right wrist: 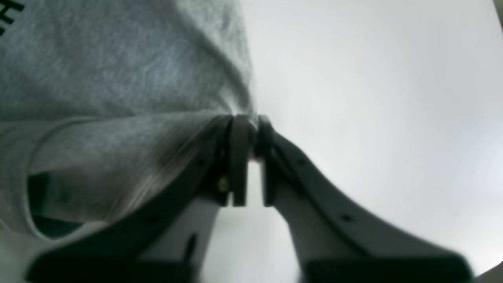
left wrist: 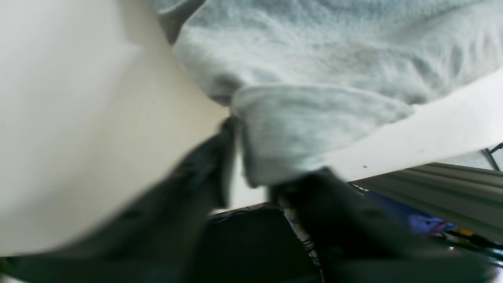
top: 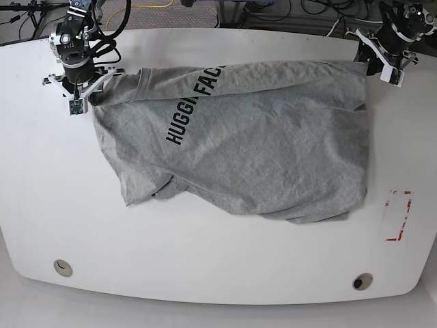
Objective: Fold the T-shirt properly
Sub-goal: 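Hold the shirt edge with both grippers and pull it taut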
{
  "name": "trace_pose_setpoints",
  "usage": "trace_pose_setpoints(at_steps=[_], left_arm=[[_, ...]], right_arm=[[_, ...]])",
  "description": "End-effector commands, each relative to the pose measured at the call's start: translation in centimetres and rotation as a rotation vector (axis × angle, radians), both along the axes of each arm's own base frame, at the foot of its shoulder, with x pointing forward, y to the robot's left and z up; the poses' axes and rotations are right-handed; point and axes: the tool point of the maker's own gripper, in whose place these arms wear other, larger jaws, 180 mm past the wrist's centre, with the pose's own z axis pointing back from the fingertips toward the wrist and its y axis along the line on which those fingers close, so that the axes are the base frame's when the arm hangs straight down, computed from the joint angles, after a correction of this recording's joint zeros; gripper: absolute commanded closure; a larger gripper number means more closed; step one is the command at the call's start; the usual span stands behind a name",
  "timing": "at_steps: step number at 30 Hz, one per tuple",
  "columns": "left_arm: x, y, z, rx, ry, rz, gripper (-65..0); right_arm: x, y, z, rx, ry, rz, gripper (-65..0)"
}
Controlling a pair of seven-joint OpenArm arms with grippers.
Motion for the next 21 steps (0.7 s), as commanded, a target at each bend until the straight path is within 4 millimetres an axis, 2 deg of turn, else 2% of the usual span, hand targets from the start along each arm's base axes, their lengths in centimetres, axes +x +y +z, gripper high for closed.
trace_pose_setpoints(at_steps=[1,5,8,12,15,21], left_arm=[[0.5,-0.1,0.7,0.002,-0.026,-0.012,-27.6],[0.9,-0.1,0.9,0.002,-0.038,-0.014,-36.5],[1.6,0.0,1.2,0.004,-0.057,-0.014,-36.7],[2.0,0.3,1.3,0.014,-0.054,-0.011,-36.7],[2.6,1.1,1.9,0.030,-0.076,0.003,-36.7],[3.3,1.4,3.4,0.036,-0.128,-0.058,-36.7]], right_arm=[[0.0,-0.6,0.8,-0.022,-0.015,-0.007,-28.4],[-0.4,-0.2,0.3,-0.005,0.006,-0.011,-49.8],[-0.6,0.1,0.3,0.003,0.008,-0.017,-57.1],[-1.0,0.9,0.1,0.009,0.020,0.035,-54.7],[0.6,1.6,1.0,0.045,-0.038,0.072,-52.0],[3.3,0.8,2.4,0.089,-0.130,0.038,-51.2]])
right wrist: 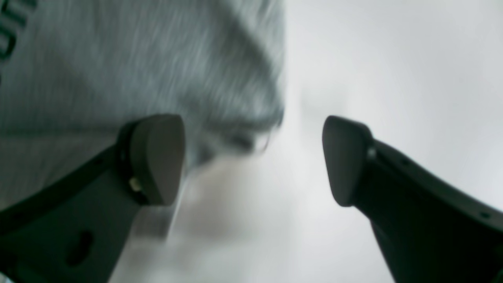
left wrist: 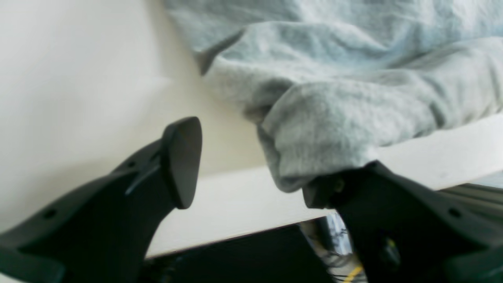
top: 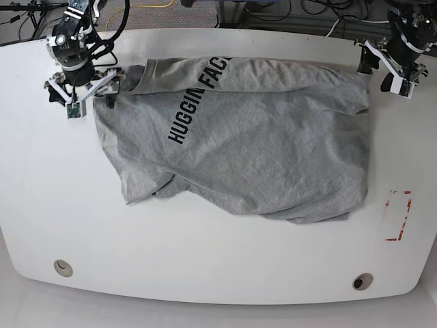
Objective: Fold the T-shirt properly
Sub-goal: 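Hold the shirt edge with both grippers and pull it taut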
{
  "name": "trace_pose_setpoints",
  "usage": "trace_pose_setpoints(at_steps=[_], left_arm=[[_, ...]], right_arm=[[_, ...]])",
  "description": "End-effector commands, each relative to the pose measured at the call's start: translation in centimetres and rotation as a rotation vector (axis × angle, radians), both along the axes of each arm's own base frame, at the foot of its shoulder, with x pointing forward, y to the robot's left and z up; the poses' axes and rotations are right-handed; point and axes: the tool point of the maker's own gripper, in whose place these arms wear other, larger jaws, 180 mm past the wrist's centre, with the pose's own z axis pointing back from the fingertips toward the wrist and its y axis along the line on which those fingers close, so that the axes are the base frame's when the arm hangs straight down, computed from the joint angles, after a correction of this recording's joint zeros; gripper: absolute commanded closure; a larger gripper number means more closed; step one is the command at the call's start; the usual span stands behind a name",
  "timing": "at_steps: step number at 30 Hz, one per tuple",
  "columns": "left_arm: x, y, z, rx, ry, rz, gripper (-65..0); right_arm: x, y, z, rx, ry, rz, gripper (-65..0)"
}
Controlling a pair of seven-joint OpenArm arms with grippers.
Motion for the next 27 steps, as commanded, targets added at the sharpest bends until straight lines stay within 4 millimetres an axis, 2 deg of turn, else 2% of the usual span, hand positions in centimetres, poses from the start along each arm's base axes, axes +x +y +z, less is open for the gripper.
trace_pose_setpoints(at_steps=[1,7,11,17,27], left_arm=[[0.8,-0.3,1.6,-0.017,-0.060,-0.042,-36.7],[0.7,-0.8,3.4,-0.073,-0.115,-0.110,-36.7],[-0.3,-1.4,2.8,-0.060,-0.061,-0.187,-36.7],[-1.5,-0.8,1.4,-0.018,0.042,-0.191,-36.7],[-2.4,-0.3,0.6,0.009,0.109,-0.195,-36.7]], right_arm=[[2.0,-0.2,1.3,0.009,-0.074,0.004,-51.2],[3.9,-0.8,1.2,0.005,-0.070,-0.010,-51.2],[4.5,-1.0,1.0,0.005,-0.059,-0.018,-51.4],[5.5,-0.7,-0.2,0.047,-0.045,-0.022,-51.2],[7.2,-1.1,-3.1,0.125,0.004,-0.051,-51.0]])
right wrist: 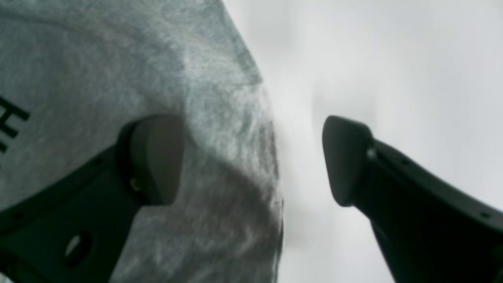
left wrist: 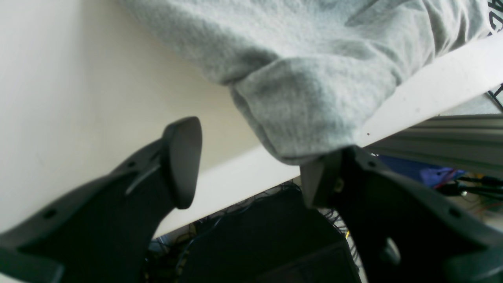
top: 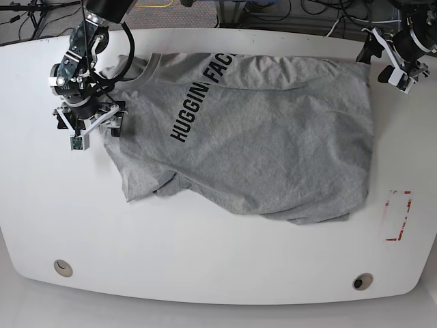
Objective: Fold the T-shirt properly
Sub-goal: 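Hold the shirt edge with both grippers and pull it taut, then release the left gripper and move it to the shirt hem, grasp it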
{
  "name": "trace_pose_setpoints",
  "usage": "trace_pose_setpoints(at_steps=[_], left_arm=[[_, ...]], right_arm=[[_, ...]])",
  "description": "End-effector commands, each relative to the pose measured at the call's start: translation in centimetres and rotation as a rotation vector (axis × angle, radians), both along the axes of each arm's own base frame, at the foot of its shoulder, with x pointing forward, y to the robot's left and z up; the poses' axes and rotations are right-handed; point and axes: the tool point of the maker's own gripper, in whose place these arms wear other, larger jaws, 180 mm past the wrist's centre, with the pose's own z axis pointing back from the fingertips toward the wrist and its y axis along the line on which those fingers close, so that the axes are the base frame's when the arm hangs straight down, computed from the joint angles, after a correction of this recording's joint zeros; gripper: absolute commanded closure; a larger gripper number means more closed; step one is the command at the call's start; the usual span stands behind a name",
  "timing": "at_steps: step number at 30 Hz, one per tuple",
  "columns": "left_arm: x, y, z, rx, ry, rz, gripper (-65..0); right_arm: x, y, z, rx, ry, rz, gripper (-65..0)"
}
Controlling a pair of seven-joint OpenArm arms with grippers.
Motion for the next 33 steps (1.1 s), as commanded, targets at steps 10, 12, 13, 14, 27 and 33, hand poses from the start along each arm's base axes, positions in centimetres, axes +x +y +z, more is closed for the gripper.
trace_pose_setpoints(at_steps=[10,12,13,14,27,33], left_arm=[[-1.0,2.5,0.0,0.124,0.087,-0.025,-36.7],[-0.8,3.1,0.3,0.137,0.078,-0.009,-36.7],[-0.8,3.4,0.5,0.143,0.074,-0.001,-36.7],[-0.7,3.6,0.6,0.148,0.070,0.005,-36.7],[1.6,4.2,1.9,0.159,-0.006,0.025,-36.7],[4.0,6.0,4.3,0.190,-0.109,0.079,-36.7]], right_arm=[[1.6,-1.0,-0.4,0.020,-0.008,-0.009,-51.0],[1.4,-0.7,-0.9,0.030,0.005,-0.002,-51.0],[1.4,-0.5,-1.1,0.035,0.008,0.007,-51.0],[1.3,-0.3,-1.3,0.039,0.012,0.019,-51.0],[1.4,1.6,-1.9,0.080,0.015,0.040,-46.1],[1.5,1.7,-1.9,0.082,0.012,0.041,-19.2]])
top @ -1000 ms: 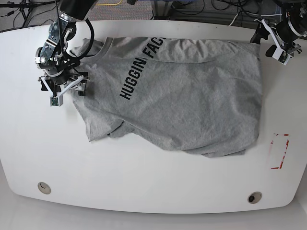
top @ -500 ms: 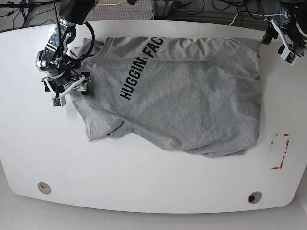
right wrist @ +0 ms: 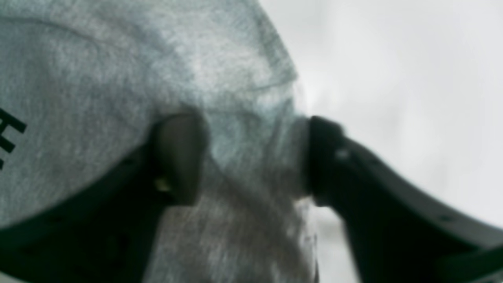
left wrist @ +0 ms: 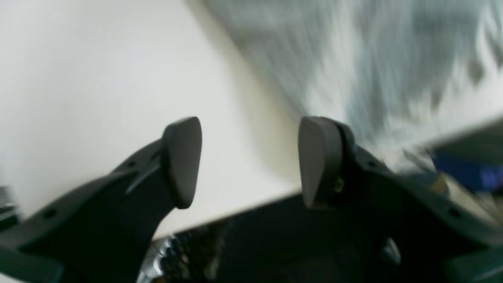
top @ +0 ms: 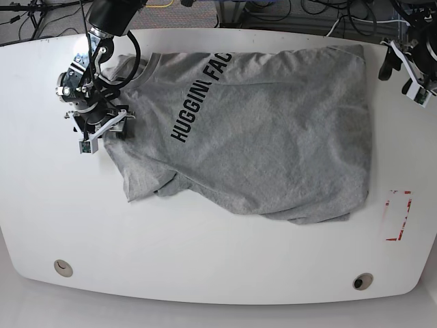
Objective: Fold the T-shirt properly
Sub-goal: 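Release the left gripper and move it to the shirt hem, grasp it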
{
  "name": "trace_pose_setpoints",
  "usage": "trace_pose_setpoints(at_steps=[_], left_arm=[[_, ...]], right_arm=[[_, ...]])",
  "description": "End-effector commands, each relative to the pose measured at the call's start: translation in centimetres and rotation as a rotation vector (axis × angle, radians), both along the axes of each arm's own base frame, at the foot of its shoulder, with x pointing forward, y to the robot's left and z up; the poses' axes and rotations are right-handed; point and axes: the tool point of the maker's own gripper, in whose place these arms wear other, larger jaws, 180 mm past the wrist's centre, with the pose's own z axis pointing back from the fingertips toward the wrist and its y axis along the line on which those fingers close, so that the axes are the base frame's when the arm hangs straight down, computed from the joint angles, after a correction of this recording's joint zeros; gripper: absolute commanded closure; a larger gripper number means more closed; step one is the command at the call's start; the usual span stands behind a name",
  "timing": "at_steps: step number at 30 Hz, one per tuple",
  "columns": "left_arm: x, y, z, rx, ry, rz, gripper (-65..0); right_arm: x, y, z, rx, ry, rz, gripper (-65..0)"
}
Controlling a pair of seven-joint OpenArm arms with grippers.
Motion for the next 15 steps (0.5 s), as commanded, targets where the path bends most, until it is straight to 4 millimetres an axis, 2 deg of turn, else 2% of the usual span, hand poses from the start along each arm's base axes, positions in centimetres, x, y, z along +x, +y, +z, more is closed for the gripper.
trace_pose_setpoints(at_steps=[1,4,7,12,13,15], left_arm=[[2.0,0.6,1.9,0.025,-0.081,-0.002,-36.7],[4.5,0.8,3.9,0.029,-0.176,0.008,-36.7],[6.7,0.7,5.7,0.012,-0.274,0.028,-36.7],[11.0,1.9,9.2,-0.089,-0.442,0.208,-36.8],[11.5,1.9,9.5,-0.102,-0.455,0.219,-36.9],[13.8,1.7,10.3,-0.161,-0.488,0.255,-36.9]], right_arm=[[1.0,0.0,1.0,-0.005,-0.029,0.011,-13.3],[1.5,-0.2,1.3,-0.013,-0.037,0.012,-0.6],[1.5,-0.2,1.4,-0.013,-0.039,0.012,-0.6],[1.7,-0.3,1.6,-0.018,-0.045,0.012,-1.4],[1.7,-0.3,1.6,-0.018,-0.044,0.012,-1.4],[1.7,-0.3,1.7,-0.020,-0.046,0.012,-1.4]])
